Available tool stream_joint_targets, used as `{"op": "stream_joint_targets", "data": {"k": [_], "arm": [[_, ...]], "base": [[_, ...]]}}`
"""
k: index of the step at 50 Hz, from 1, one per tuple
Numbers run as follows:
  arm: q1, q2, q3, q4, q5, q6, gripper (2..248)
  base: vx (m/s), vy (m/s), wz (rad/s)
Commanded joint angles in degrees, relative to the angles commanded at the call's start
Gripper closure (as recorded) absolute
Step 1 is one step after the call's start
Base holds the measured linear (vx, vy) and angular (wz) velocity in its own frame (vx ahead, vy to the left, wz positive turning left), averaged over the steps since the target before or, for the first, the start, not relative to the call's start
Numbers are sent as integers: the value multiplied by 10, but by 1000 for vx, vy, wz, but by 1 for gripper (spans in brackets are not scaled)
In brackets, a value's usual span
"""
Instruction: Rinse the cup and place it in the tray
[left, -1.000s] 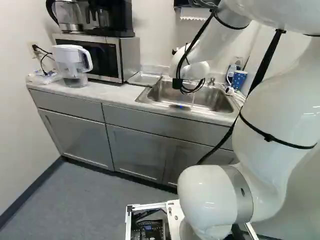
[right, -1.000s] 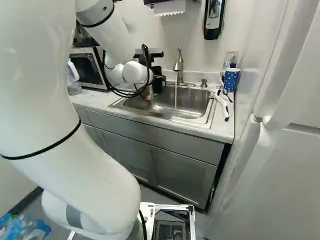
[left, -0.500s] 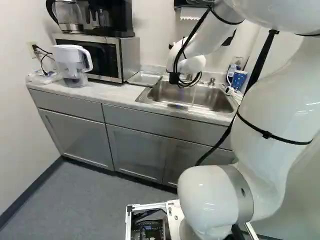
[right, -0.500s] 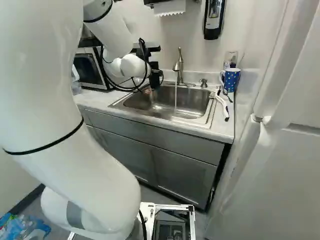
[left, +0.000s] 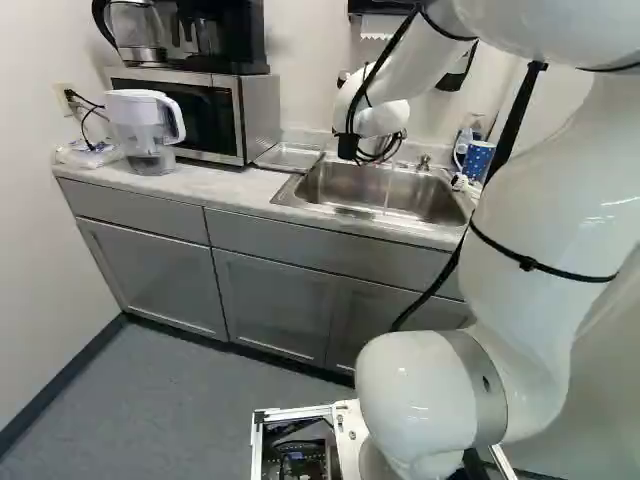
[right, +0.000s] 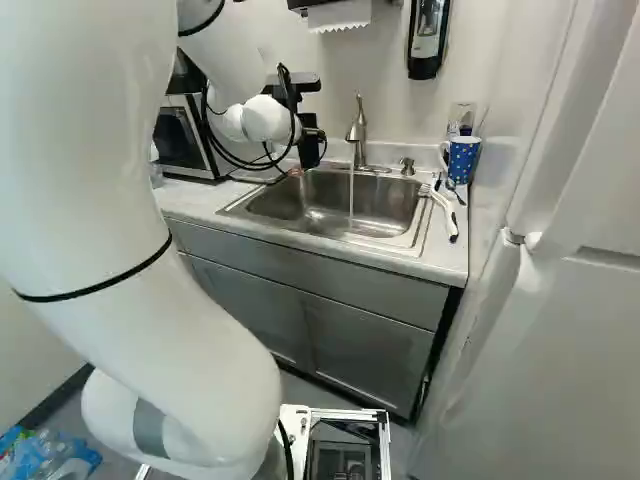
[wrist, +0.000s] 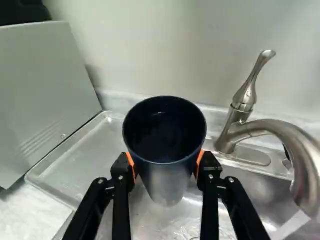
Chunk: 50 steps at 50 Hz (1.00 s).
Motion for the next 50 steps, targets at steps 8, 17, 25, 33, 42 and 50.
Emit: {"op": "stream_joint_targets", "data": {"k": [8, 17, 25, 33, 42, 50], "arm": [[0, 0, -10, 0, -7, 0, 125], [0, 6, -15, 0, -14, 0, 125], [0, 11, -19, 0, -15, 0, 125], [0, 13, -21, 0, -15, 0, 125], [0, 13, -21, 0, -15, 23, 125], [0, 13, -21, 0, -15, 67, 125]], "base": [[0, 0, 0], [0, 0, 0], [0, 0, 0], [0, 0, 0], [0, 0, 0], [0, 0, 0]]}}
